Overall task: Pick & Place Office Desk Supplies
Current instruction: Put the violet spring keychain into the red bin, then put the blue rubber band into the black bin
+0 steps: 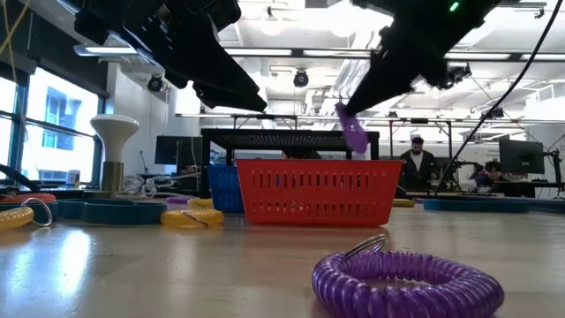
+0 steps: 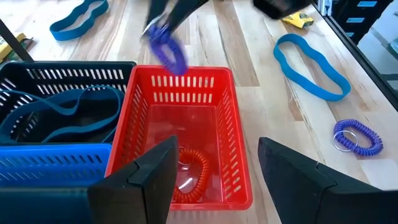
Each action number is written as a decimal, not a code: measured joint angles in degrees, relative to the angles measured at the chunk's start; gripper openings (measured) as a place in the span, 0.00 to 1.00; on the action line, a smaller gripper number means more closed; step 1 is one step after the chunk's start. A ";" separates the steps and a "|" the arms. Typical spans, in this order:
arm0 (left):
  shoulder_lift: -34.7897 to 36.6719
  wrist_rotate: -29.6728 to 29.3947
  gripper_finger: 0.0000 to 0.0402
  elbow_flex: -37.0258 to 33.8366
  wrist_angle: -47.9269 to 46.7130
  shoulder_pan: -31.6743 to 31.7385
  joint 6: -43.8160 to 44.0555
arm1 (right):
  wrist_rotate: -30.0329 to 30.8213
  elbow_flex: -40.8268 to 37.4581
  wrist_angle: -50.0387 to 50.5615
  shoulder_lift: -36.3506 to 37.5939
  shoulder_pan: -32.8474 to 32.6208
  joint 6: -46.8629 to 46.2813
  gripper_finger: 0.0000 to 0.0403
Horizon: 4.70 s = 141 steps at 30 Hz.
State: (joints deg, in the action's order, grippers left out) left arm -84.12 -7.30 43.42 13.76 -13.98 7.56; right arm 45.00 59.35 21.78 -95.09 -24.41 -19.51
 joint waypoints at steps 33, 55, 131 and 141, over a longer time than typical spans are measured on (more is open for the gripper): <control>0.00 -0.01 0.54 0.00 -0.53 -0.11 1.04 | -13.09 -7.82 -8.98 5.07 4.23 1.60 0.40; 0.00 0.01 0.54 0.00 -1.09 -0.11 2.60 | -11.48 -7.84 47.77 21.35 11.26 -47.33 0.28; -0.02 -0.01 0.54 0.00 -1.20 0.09 3.26 | -31.54 -28.41 4.84 28.55 18.80 -17.46 0.01; -0.02 -0.01 0.54 0.00 -1.29 0.09 4.08 | -25.07 -23.12 -10.86 30.99 1.03 -11.38 0.00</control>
State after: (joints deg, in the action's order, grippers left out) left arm -84.14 -7.31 43.42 12.47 -13.89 11.64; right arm 19.93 36.23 10.92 -64.10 -23.39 -30.89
